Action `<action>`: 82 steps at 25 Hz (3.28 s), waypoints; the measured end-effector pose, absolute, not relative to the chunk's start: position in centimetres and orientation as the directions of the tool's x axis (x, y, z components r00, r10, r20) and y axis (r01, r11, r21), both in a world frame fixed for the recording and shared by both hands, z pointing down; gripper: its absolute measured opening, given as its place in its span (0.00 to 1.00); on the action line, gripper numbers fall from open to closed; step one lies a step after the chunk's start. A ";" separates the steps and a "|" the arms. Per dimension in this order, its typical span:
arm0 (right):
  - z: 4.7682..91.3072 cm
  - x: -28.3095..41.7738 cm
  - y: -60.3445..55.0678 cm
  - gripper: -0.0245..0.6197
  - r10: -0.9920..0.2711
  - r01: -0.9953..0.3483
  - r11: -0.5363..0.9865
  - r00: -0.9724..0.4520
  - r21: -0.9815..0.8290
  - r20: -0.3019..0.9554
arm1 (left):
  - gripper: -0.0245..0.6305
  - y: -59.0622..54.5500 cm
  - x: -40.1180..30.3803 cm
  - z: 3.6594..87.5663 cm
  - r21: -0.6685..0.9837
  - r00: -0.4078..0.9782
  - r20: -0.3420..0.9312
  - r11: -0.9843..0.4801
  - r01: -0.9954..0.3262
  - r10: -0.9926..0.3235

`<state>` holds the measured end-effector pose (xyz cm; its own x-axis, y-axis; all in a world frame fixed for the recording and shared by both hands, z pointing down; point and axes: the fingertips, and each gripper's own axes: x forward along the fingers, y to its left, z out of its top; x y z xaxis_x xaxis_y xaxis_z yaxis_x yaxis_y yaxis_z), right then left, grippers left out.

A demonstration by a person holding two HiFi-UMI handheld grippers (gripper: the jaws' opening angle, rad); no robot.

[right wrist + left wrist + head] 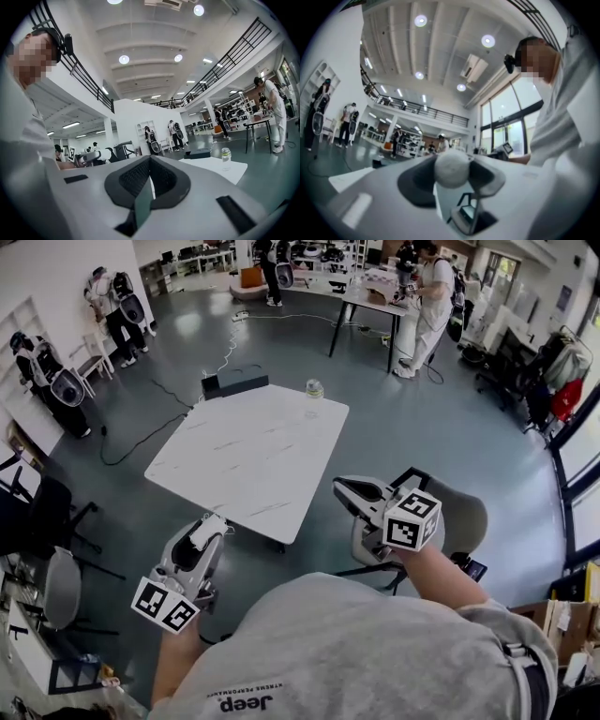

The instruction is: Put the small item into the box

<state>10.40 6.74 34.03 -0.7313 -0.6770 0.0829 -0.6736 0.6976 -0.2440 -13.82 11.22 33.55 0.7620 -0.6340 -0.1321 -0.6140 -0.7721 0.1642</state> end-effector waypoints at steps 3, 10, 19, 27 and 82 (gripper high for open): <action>33.8 7.7 5.2 0.05 -0.679 -0.677 0.697 -0.729 -0.237 0.088 | 0.31 9.8 -16.6 33.7 0.174 0.761 -0.137 -0.772 -0.611 -0.634; 33.7 3.4 2.5 0.05 -0.691 -0.692 0.687 -0.717 -0.223 0.096 | 0.31 8.0 -22.2 34.8 0.197 0.748 -0.146 -0.760 -0.620 -0.648; 34.6 -0.1 0.8 0.05 -0.664 -0.675 0.703 -0.736 -0.222 0.134 | 0.31 7.5 -25.9 36.2 0.230 0.718 -0.143 -0.728 -0.646 -0.681; 35.6 -1.0 -2.0 0.05 -0.621 -0.632 0.735 -0.773 -0.245 0.128 | 0.31 6.8 -27.3 36.4 0.230 0.670 -0.115 -0.675 -0.701 -0.734; 39.1 3.4 -37.5 0.05 -0.536 -0.557 0.806 -0.830 -0.199 0.153 | 0.31 -32.6 -19.7 35.2 0.136 0.606 0.055 -0.596 -0.792 -0.793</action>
